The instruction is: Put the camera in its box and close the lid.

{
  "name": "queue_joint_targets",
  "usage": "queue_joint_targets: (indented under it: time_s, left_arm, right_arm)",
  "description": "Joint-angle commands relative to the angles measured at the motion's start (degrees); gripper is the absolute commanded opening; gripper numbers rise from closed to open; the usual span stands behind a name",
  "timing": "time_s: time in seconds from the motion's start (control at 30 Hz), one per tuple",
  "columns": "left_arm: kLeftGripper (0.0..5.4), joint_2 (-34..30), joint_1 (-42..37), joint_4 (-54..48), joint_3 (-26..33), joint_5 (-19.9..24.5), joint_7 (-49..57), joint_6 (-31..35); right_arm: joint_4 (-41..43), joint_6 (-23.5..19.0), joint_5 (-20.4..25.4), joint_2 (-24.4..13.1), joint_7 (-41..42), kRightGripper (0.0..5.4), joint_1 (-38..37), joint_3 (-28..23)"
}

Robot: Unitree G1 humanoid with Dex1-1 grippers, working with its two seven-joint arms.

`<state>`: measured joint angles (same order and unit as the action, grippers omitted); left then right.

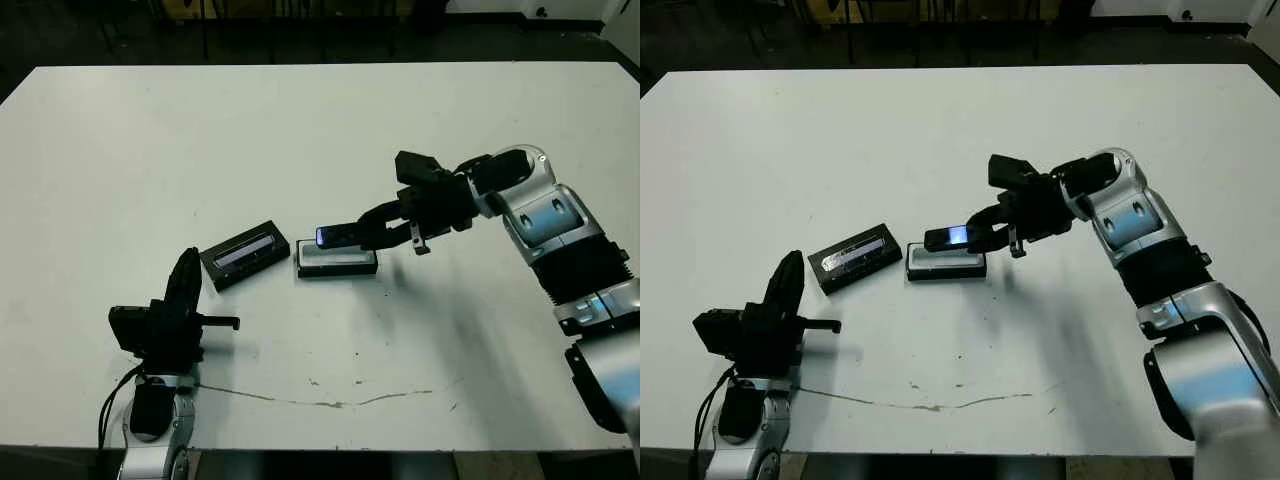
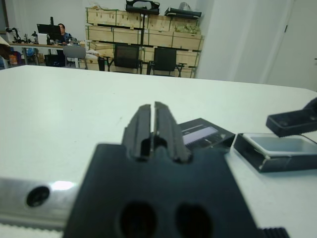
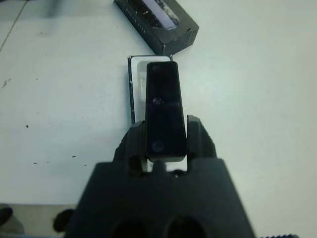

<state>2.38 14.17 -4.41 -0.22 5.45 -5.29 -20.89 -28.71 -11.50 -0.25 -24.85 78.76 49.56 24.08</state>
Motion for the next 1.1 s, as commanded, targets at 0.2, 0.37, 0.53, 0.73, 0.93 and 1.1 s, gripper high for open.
queue_joint_targets:
  time_s: [0.2,0.37,0.53,0.73,0.93,1.1]
  left_arm:
    - [0.0,0.42,1.02,0.14,-0.25,0.09,0.74,1.76]
    - [0.0,0.15,0.87,0.62,-0.25,0.11,0.33,1.23]
    - [0.0,0.17,0.8,0.67,-0.23,0.49,0.05,1.23]
    - [0.0,0.24,0.7,0.69,-0.37,0.39,0.16,1.4]
    - [0.0,0.33,0.73,0.49,-0.58,-0.24,0.59,1.36]
    - [0.0,0.5,0.91,0.48,-0.85,-0.58,0.8,1.01]
  right_arm:
    - [-1.89,-1.19,-2.23,1.17,1.25,0.64,0.86,1.93]
    - [-1.48,-0.72,-2.72,1.39,1.45,0.64,0.21,2.17]
    - [-1.5,-0.79,-2.69,1.6,2.23,0.64,0.05,2.22]
    - [-0.21,-1.4,-3.43,1.38,2.17,0.64,0.12,2.68]
    - [-1.16,-0.79,-3.98,2.57,1.64,0.64,0.28,3.33]
    - [-1.9,-0.81,-6.89,3.67,0.55,0.64,0.86,5.45]
